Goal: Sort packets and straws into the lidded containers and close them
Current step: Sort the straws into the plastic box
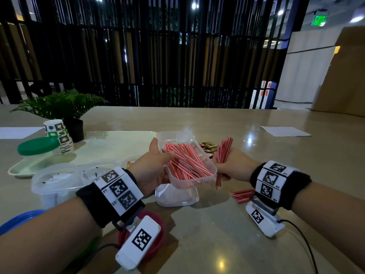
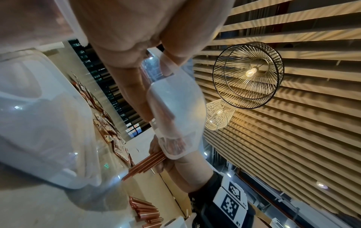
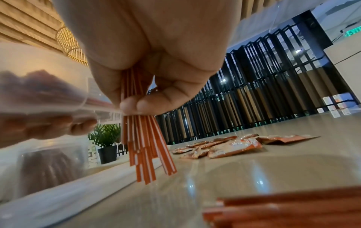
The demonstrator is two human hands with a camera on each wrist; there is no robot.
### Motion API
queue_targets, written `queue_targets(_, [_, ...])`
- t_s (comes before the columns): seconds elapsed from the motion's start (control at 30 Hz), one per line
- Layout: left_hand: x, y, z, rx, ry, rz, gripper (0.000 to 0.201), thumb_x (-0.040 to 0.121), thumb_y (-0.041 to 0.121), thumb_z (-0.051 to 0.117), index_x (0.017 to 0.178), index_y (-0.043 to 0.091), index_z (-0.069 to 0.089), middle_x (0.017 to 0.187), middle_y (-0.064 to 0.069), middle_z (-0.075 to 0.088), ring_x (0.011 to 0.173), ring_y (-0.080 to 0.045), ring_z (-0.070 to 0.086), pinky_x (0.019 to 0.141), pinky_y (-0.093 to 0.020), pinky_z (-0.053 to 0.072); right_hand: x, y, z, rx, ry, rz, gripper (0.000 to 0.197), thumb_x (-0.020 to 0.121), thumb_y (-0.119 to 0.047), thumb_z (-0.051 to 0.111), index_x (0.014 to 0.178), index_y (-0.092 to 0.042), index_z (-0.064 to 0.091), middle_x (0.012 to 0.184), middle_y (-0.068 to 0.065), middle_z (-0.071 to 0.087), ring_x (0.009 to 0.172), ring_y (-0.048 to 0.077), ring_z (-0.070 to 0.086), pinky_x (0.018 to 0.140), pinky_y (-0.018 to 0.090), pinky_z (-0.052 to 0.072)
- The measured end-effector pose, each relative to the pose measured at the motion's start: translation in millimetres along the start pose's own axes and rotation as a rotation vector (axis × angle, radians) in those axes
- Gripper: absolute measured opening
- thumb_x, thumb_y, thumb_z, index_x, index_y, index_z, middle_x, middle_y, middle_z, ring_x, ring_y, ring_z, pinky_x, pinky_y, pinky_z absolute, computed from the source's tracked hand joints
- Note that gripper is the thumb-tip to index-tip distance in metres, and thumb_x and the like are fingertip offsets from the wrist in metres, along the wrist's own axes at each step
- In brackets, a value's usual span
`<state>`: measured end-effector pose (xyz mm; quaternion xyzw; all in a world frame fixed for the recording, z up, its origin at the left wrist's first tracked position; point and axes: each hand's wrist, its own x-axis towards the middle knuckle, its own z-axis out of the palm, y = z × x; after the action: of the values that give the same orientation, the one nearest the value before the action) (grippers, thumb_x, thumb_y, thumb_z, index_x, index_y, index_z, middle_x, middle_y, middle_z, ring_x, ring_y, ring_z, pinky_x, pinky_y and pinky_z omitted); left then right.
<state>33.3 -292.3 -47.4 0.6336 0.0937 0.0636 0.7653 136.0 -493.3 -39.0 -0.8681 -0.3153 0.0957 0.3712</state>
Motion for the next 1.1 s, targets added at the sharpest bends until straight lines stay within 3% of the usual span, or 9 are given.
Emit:
queue_targets(0.17, [-1, 0, 0, -0.010, -0.005, 0.000, 0.048, 0.102, 0.013, 0.044, 0.140, 0.039, 0.030, 0.128, -0.014, 0.058, 0.105, -0.038, 0.066, 0.078, -0.055, 0.058, -6, -2, 7, -0.124, -0.091, 0.080, 0.029, 0.085, -0.009, 0.065, 0.058, -0.017, 0.055, 0.039, -0.009, 0.057, 0.037, -0.001, 0.053, 0.047, 0.013, 0.045])
queue_targets(0.27, [-2, 0, 0, -0.010, -0.008, -0.002, 0.048, 0.102, 0.013, 0.044, 0.140, 0.039, 0.030, 0.128, -0.014, 0.058, 0.106, -0.039, 0.065, 0.078, -0.055, 0.058, -10, -6, 5, -0.107, -0.108, 0.079, 0.028, 0.085, -0.009, 0.065, 0.061, -0.019, 0.054, 0.040, -0.011, 0.059, 0.038, -0.002, 0.055, 0.049, 0.013, 0.047])
queue_targets(0.5, [-1, 0, -1, -0.010, -0.004, -0.016, 0.050, 0.102, 0.013, 0.044, 0.141, 0.040, 0.029, 0.128, -0.014, 0.058, 0.104, -0.038, 0.066, 0.074, -0.053, 0.059, -4, -4, -2, -0.095, -0.120, 0.090, 0.013, 0.087, -0.015, 0.066, 0.075, -0.012, 0.062, 0.059, 0.001, 0.067, 0.053, 0.011, 0.064, 0.070, 0.034, 0.060])
queue_targets(0.63, [-2, 0, 1, -0.004, -0.008, -0.023, 0.045, 0.102, 0.012, 0.043, 0.136, 0.039, 0.032, 0.126, -0.015, 0.060, 0.101, -0.037, 0.067, 0.061, -0.042, 0.058, 1, -13, -30, -0.111, -0.012, 0.121, 0.023, 0.087, -0.027, 0.067, 0.083, -0.005, 0.063, 0.061, 0.004, 0.064, 0.051, 0.013, 0.060, 0.060, 0.028, 0.056])
queue_targets(0.73, [-4, 0, 4, -0.008, -0.020, -0.025, 0.044, 0.103, 0.011, 0.042, 0.131, 0.043, 0.031, 0.127, -0.014, 0.060, 0.102, -0.037, 0.066, 0.066, -0.045, 0.059, 1, -35, -54, -0.139, 0.082, 0.072, 0.027, 0.087, -0.029, 0.066, 0.082, -0.003, 0.064, 0.060, 0.006, 0.063, 0.045, 0.009, 0.057, 0.051, 0.020, 0.052])
queue_targets(0.83, [-5, 2, 7, -0.023, -0.055, -0.036, 0.058, 0.102, 0.009, 0.044, 0.143, 0.045, 0.023, 0.131, -0.014, 0.057, 0.105, -0.039, 0.065, 0.069, -0.049, 0.060, 1, -66, -71, -0.061, 0.128, -0.029, 0.024, 0.086, -0.025, 0.068, 0.079, -0.001, 0.065, 0.065, 0.014, 0.066, 0.040, 0.007, 0.055, 0.044, 0.017, 0.048])
queue_targets(0.9, [-5, 2, 9, -0.026, -0.086, -0.029, 0.061, 0.101, 0.005, 0.043, 0.143, 0.043, 0.023, 0.131, -0.014, 0.056, 0.103, -0.040, 0.066, 0.067, -0.048, 0.060, 1, -85, -73, 0.003, 0.096, -0.082, 0.022, 0.085, -0.021, 0.069, 0.079, 0.000, 0.063, 0.072, 0.018, 0.068, 0.041, 0.009, 0.055, 0.043, 0.018, 0.048])
queue_targets(0.97, [-5, 2, 12, -0.022, -0.116, -0.009, 0.060, 0.098, -0.003, 0.040, 0.142, 0.037, 0.029, 0.129, -0.014, 0.058, 0.102, -0.041, 0.067, 0.067, -0.050, 0.059, 6, -97, -64, -0.009, 0.022, -0.082, 0.021, 0.086, -0.019, 0.068, 0.080, 0.001, 0.063, 0.067, 0.014, 0.066, 0.042, 0.010, 0.055, 0.044, 0.019, 0.048])
queue_targets(1.1, [-7, 1, 19, -0.015, -0.164, 0.011, 0.063, 0.094, -0.008, 0.037, 0.140, 0.035, 0.033, 0.124, -0.016, 0.061, 0.100, -0.039, 0.068, 0.072, -0.054, 0.057, 20, -101, -30, -0.109, -0.173, 0.041, 0.024, 0.084, -0.023, 0.071, 0.079, -0.001, 0.063, 0.057, 0.007, 0.060, 0.042, 0.011, 0.054, 0.046, 0.021, 0.047])
